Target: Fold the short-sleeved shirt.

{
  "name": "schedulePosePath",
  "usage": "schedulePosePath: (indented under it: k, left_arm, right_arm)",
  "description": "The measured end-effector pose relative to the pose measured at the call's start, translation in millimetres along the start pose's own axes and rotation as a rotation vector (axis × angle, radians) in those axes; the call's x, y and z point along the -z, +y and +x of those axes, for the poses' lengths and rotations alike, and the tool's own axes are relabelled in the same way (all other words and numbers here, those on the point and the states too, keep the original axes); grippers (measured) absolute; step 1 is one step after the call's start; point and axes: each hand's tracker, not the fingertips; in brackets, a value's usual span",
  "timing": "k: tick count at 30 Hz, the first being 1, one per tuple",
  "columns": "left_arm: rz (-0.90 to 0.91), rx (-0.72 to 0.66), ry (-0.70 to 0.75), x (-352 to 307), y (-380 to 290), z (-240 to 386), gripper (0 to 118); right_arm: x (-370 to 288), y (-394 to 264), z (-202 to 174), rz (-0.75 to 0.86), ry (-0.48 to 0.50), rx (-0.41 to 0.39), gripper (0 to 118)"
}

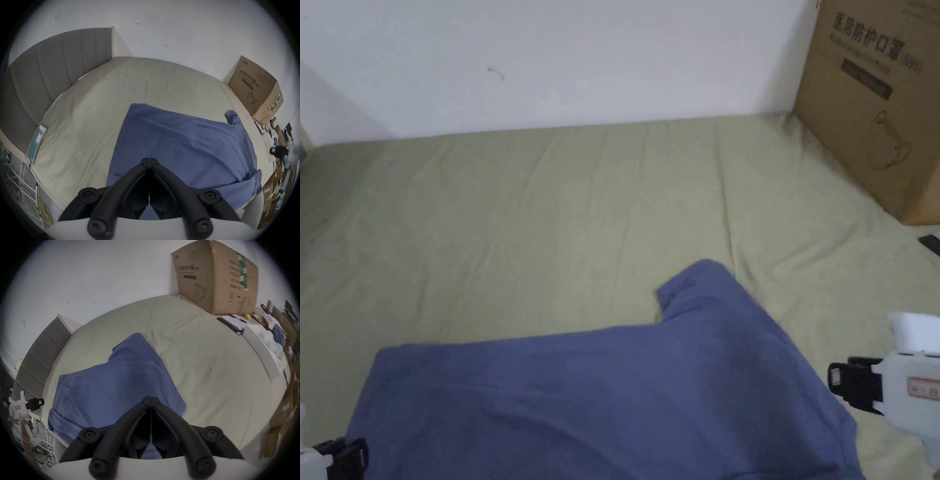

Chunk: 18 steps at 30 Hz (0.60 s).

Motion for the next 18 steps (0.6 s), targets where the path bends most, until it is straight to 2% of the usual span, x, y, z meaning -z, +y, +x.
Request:
schedulePosePath:
  k: [1,2,3,4,8,9,12,14,15,16,17,18]
  left_arm:
    - [0.001,-0.001,-0.003,1.1,4.7,6.6,0]
    - [0.001,-0.008,-0.008,4.2,8.5,7.5,0]
    - [-0.001,-0.018,-0.014,7.8,12.4,7.9,0]
    - [-0.001,-0.027,-0.016,12.2,15.5,8.1,0]
    - [-0.025,-0.017,0.014,23.8,22.5,11.6,0]
    - [-0.03,-0.012,0.02,25.9,23.5,11.2,0]
    - [-0.053,-0.015,0.017,34.2,24.6,9.7,0]
    - [-0.067,-0.018,0.02,39.9,25.4,6.7,0]
    - [-0.078,-0.018,0.029,42.9,25.7,6.8,0]
    - [-0.084,-0.015,0.032,45.6,26.1,5.4,0]
    - [-0.086,-0.014,0.032,47.7,26.6,2.7,0]
    - [-0.095,-0.013,0.03,49.3,27.9,2.2,0]
  right_arm:
    - [14.4,15.7,1.1,-0.036,0.003,0.003,54]
    - [27.8,28.0,-0.6,-0.057,-0.012,0.013,82]
    - [44.6,41.9,-0.2,-0.046,-0.009,0.002,98]
    - [64.1,56.2,2.0,-0.05,0.006,-0.016,103]
    - [121.8,95.6,-2.5,-0.154,-0.083,-0.082,100]
    - [132.8,99.7,-4.7,-0.166,-0.092,-0.124,99]
    - [161.3,109.5,-6.7,-0.197,-0.075,-0.167,91]
    - [176.3,109.9,-9.1,-0.245,-0.115,-0.141,79]
    - [186.6,109.2,-9.5,-0.277,-0.103,-0.16,74]
    - [198.2,107.0,-8.7,-0.314,-0.099,-0.179,74]
    - [208.6,104.1,-7.3,-0.354,-0.106,-0.179,60]
    - [212.8,103.5,-5.6,-0.348,-0.14,-0.151,54]
